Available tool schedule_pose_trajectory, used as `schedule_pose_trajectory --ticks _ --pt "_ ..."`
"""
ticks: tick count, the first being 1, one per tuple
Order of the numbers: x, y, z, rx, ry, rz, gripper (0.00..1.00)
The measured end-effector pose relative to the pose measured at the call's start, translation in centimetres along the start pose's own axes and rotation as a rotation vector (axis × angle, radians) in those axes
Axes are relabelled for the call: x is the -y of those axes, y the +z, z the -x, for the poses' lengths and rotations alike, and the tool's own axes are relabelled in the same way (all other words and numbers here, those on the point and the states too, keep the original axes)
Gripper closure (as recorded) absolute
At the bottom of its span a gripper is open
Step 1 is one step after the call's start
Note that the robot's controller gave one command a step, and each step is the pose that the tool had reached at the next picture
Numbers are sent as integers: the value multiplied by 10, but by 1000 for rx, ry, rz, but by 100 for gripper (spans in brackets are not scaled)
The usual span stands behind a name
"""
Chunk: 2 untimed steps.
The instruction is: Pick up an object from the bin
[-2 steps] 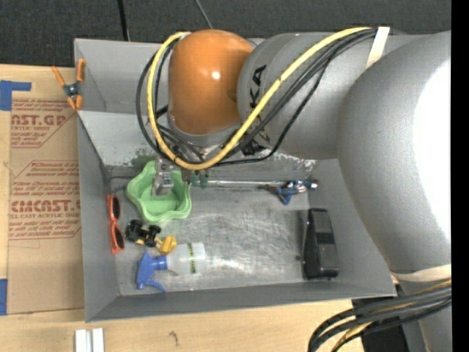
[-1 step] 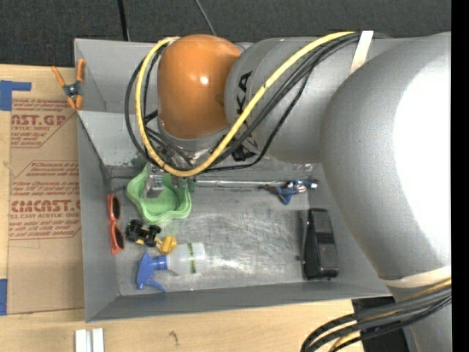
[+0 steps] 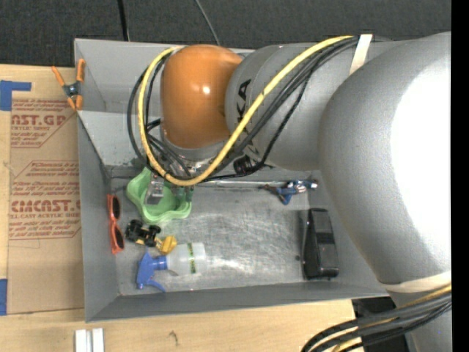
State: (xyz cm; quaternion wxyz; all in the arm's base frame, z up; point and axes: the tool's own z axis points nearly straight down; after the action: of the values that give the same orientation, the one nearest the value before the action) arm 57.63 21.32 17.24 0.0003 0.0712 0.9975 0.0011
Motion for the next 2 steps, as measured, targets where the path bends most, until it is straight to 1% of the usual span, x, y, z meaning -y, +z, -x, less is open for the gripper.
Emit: schedule_pose_trajectory --ticks 1,2 --pt "-11 15 9 2 113 -1 100" --pt "-12 15 0 0 144 -1 0"
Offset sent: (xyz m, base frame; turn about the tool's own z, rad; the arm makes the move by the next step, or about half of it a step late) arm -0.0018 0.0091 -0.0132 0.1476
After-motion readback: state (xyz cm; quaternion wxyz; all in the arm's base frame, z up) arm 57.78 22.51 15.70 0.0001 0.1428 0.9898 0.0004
